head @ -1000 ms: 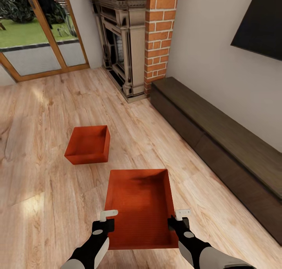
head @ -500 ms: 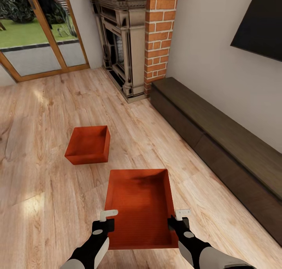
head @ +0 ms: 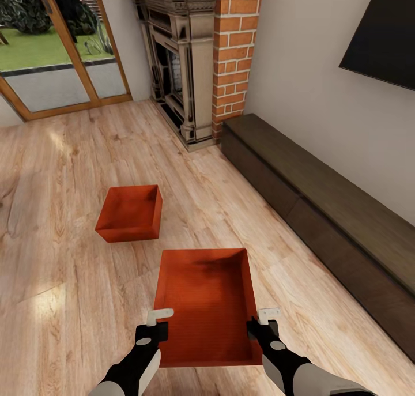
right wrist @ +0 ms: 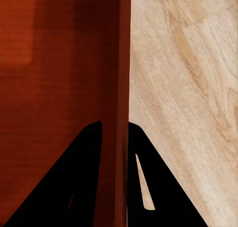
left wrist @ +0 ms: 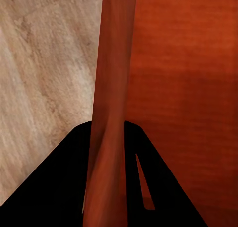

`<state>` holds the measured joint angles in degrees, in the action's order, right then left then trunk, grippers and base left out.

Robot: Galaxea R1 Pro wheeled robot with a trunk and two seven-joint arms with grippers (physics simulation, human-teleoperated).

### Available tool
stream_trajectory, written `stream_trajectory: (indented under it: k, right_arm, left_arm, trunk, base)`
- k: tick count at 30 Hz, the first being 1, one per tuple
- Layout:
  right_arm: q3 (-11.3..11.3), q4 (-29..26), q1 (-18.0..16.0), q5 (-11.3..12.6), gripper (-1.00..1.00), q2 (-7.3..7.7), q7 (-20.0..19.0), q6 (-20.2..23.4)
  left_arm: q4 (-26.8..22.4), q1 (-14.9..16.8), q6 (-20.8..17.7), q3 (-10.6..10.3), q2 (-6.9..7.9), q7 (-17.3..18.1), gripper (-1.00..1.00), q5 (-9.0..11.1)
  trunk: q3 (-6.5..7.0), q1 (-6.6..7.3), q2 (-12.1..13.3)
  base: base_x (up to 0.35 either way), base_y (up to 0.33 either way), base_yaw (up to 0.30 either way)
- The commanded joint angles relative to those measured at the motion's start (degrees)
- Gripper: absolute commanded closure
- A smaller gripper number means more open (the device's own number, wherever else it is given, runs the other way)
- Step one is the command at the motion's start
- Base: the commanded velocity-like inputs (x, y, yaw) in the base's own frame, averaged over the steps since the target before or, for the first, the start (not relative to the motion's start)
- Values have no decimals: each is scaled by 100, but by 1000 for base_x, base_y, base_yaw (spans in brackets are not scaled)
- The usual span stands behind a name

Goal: Move the two storage containers from the living room to the garage. In the garage, place one container on the floor and stack the other container on top of it (either order is fine).

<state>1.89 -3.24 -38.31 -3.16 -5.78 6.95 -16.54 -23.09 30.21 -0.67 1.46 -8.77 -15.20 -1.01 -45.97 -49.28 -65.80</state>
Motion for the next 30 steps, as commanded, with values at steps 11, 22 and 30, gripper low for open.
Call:
stream_trajectory:
  k: [11,22,30]
  right_arm:
    - [-136,8,-1,-18,100,-2,35,-25]
    - [-136,8,-1,-18,100,-2,35,-25]
    - [-145,5,-1,-18,100,5,35,-25]
  left_arm:
    - [-10,5,-13,59,-13,-41,100,-40]
    - [-10,4,-12,56,-11,-35,100,-40]
    - [-11,4,-12,57,-11,-35,100,-40]
  trunk:
    - [70,0,-2]
    - [171,0,-2]
    - [245,0,-2]
  base:
    - [0,0,0]
    - [0,0,0]
    - [0,0,0]
